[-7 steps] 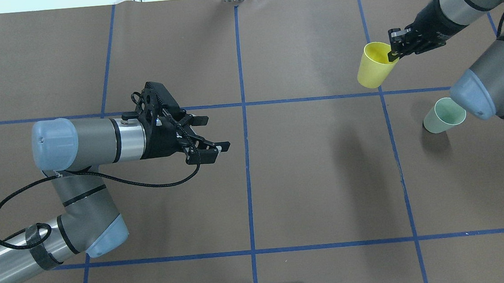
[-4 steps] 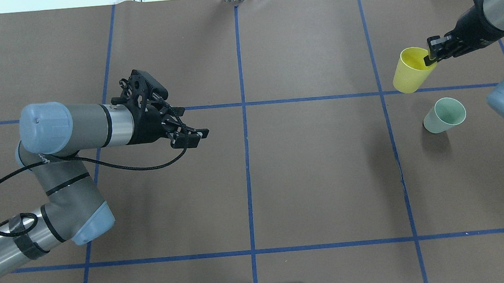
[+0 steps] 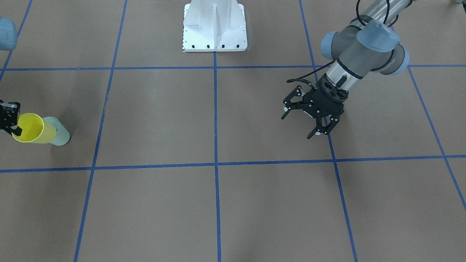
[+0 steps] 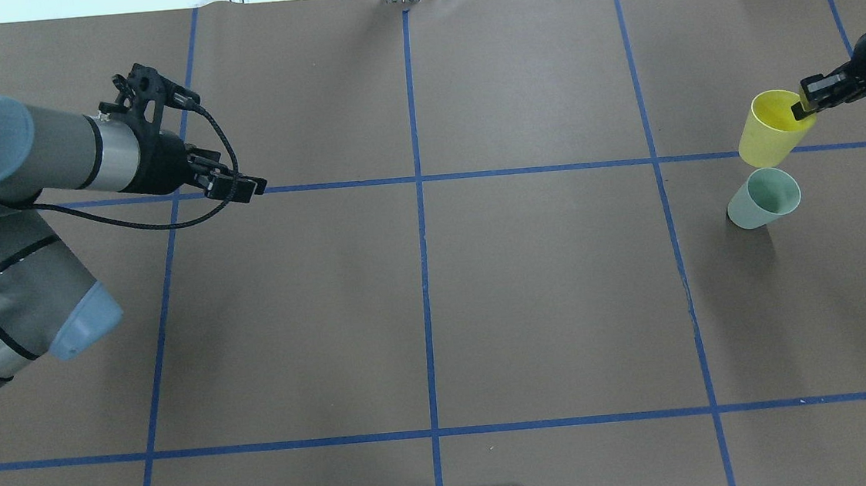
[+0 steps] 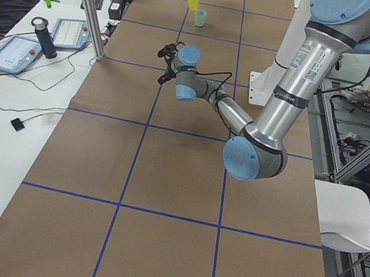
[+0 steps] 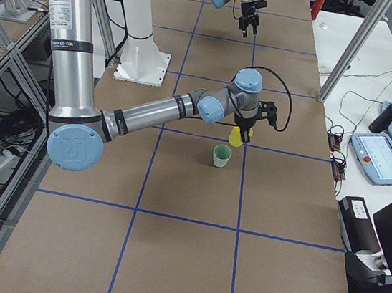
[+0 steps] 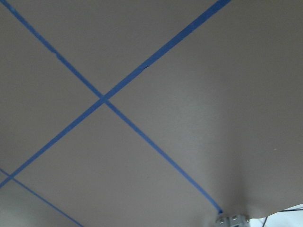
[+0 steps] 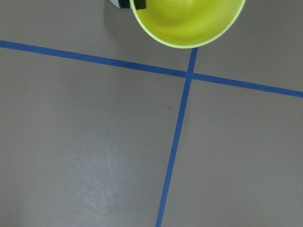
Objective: Transfer and stack yellow cup on green cup
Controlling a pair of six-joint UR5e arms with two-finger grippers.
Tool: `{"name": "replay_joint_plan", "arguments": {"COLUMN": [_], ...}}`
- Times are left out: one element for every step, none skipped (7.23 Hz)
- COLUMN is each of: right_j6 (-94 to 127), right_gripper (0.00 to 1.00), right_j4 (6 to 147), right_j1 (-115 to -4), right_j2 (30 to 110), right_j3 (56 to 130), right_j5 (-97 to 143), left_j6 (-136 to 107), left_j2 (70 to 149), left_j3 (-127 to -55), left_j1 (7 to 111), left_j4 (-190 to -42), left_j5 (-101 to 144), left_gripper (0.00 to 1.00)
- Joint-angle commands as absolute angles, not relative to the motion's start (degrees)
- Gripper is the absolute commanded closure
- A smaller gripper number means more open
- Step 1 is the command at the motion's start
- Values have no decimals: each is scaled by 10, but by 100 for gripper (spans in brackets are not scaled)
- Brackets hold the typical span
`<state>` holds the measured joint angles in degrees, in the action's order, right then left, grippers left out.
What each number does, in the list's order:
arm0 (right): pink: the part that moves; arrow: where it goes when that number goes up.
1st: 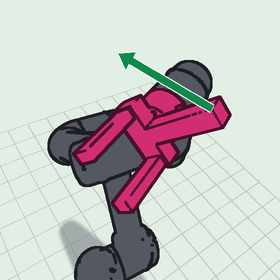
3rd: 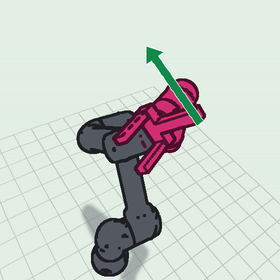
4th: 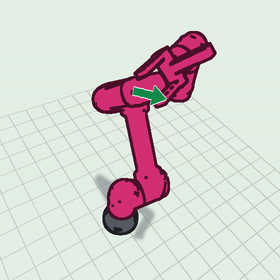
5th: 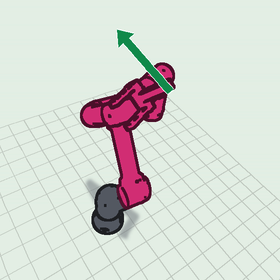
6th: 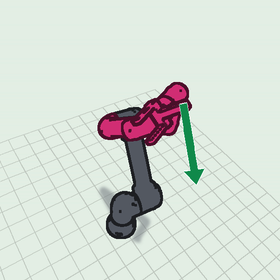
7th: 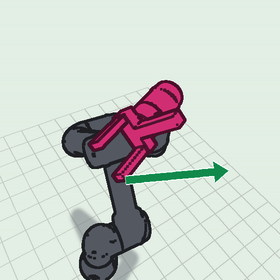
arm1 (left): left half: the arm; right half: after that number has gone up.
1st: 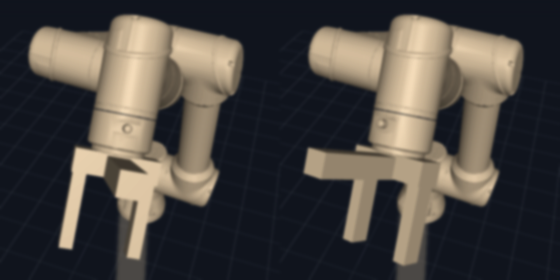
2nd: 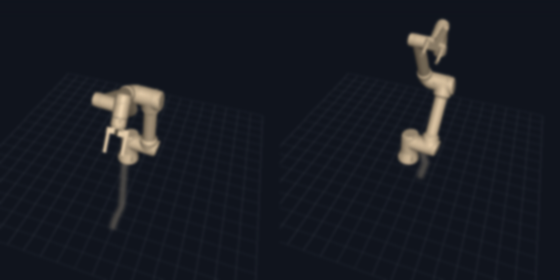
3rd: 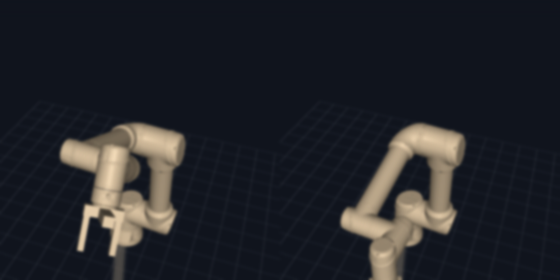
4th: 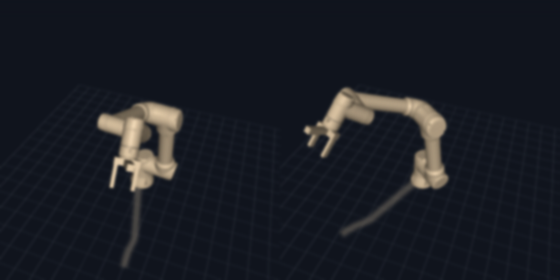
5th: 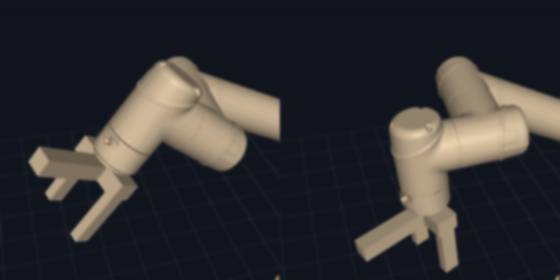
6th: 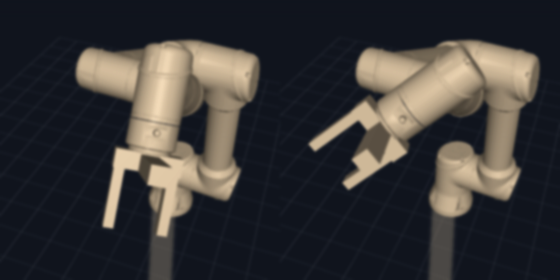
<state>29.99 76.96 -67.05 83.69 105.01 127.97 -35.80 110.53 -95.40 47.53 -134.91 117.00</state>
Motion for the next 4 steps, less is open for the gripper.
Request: {"name": "replay_joint_plan", "arguments": {"right_j6": [292,292,291,291], "right_gripper": [100,100,100,100], "right_j4": [769,769,772,771], "right_j1": [-671,-670,-669,-667], "right_j2": [855,860,860,862], "right_j3": [1050,1050,1047,1046], "right_j5": [1277,1277,1278,1278], "left_j6": [-358,-358,-357,-357], "left_j2": [1097,1091,1088,1087], "left_j3": [-954,-954,-954,-954], "left_j1": [525,526,526,526], "left_j4": [-1319,-1319,-1320,-1320], "left_j5": [1237,1238,1238,1238], "left_gripper": [0,0,0,0]}}
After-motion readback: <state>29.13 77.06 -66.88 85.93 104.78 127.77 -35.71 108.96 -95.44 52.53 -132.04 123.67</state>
